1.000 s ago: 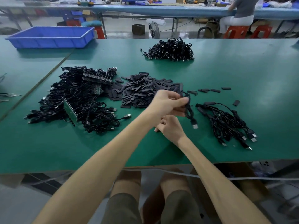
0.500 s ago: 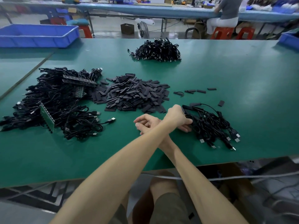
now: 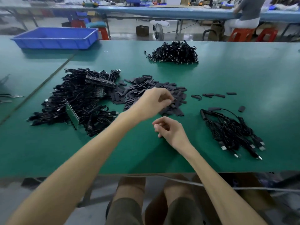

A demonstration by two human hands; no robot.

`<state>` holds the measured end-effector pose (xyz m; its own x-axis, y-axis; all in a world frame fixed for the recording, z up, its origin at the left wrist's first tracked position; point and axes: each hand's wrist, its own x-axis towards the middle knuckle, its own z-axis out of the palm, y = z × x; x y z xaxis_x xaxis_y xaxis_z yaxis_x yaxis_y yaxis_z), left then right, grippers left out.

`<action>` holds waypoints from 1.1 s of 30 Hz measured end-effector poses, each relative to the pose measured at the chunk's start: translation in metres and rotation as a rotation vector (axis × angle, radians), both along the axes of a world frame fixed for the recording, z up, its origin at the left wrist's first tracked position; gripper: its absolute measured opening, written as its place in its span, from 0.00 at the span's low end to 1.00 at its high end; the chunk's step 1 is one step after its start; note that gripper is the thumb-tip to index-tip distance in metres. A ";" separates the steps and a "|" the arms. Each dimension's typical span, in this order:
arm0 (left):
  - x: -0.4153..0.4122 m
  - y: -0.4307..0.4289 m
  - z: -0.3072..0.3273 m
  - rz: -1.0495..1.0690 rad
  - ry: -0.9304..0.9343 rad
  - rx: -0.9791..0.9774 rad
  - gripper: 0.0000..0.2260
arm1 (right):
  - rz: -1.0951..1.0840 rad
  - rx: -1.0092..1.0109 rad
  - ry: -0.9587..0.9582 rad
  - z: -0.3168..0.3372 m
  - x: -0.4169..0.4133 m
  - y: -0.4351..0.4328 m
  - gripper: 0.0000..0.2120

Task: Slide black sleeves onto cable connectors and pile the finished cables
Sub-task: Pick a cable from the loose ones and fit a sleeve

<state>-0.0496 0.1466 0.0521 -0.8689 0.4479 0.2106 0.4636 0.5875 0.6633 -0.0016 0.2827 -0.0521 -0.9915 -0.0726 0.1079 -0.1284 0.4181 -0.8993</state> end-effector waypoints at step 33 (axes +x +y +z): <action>0.048 -0.106 -0.032 0.342 0.046 -0.030 0.05 | -0.016 -0.108 0.039 0.002 0.004 -0.002 0.04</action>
